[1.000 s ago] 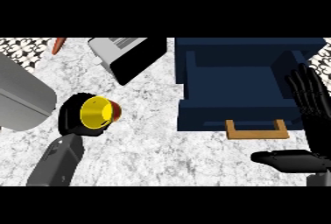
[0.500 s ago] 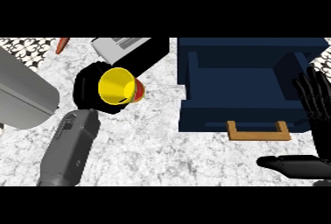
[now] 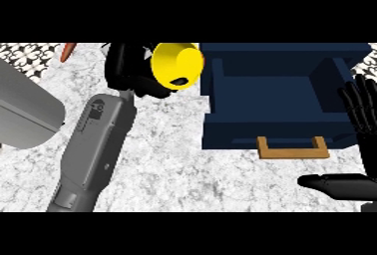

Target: Pick up the cup, place it into the drawer and close the drawer

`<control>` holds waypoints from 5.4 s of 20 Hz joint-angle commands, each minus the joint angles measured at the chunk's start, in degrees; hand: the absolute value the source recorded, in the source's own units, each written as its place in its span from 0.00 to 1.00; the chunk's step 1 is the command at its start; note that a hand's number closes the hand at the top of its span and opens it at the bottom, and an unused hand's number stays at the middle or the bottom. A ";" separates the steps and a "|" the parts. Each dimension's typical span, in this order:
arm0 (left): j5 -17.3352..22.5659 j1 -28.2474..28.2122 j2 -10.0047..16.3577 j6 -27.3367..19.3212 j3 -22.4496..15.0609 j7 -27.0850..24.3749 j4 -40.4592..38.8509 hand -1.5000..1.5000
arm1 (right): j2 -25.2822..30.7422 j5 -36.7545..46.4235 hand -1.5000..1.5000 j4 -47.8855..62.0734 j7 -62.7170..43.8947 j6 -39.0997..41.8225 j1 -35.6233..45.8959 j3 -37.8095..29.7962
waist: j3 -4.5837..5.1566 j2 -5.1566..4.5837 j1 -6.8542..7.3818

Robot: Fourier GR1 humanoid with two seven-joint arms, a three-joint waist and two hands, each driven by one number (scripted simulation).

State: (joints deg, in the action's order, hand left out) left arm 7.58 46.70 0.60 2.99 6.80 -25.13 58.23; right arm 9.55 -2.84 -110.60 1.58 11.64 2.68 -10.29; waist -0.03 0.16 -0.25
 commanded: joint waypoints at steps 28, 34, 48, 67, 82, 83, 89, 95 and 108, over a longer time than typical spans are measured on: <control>23.69 25.42 -0.60 -25.71 -29.85 4.10 -31.41 1.00 | 0.66 -0.16 0.00 4.50 0.84 1.99 4.92 0.72 | -0.03 -0.99 -3.70; 24.55 25.76 -0.60 -27.58 -38.33 7.53 -32.47 0.00 | 1.34 -0.96 0.00 4.92 2.12 2.48 5.89 -0.40 | -0.05 -1.23 -4.86; 27.66 24.38 -0.60 -32.37 -44.90 3.60 -31.53 0.00 | 0.16 -8.55 0.00 3.57 0.67 5.74 4.85 -0.88 | -0.03 -1.29 -4.52; 31.40 21.20 8.64 -31.15 -36.53 8.89 -15.52 0.00 | 9.39 4.80 1.00 -7.09 -1.88 13.70 -4.23 3.33 | 0.05 0.40 1.09; 31.54 -2.06 22.56 -26.15 -32.84 11.59 8.84 0.00 | 6.80 36.21 1.00 7.46 1.78 2.12 4.45 19.49 | 0.06 0.06 2.24; 31.99 -0.09 23.51 -27.79 -32.08 14.75 10.51 0.00 | 7.95 38.96 1.00 12.12 4.29 1.10 4.94 19.95 | 0.01 0.05 2.75; 33.35 -6.83 28.85 -23.64 -28.77 14.10 15.22 0.00 | 8.07 50.64 1.00 25.87 7.80 -5.96 10.16 24.39 | -0.01 -0.31 3.03; 33.14 -12.55 30.33 -21.05 -26.15 12.82 18.51 0.00 | 2.90 56.08 1.00 48.39 11.12 -13.09 23.40 23.57 | -0.02 -0.50 2.50; 33.60 -22.74 32.55 -12.86 -22.00 8.09 20.60 0.00 | 4.23 52.94 1.00 86.91 21.70 -17.21 48.04 11.19 | -0.09 -1.62 4.51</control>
State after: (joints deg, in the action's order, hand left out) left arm 41.37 25.86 33.47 -11.33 -15.70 -15.74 78.86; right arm 12.32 50.84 -32.93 21.86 -6.49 44.37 3.85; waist 0.09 -0.74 3.68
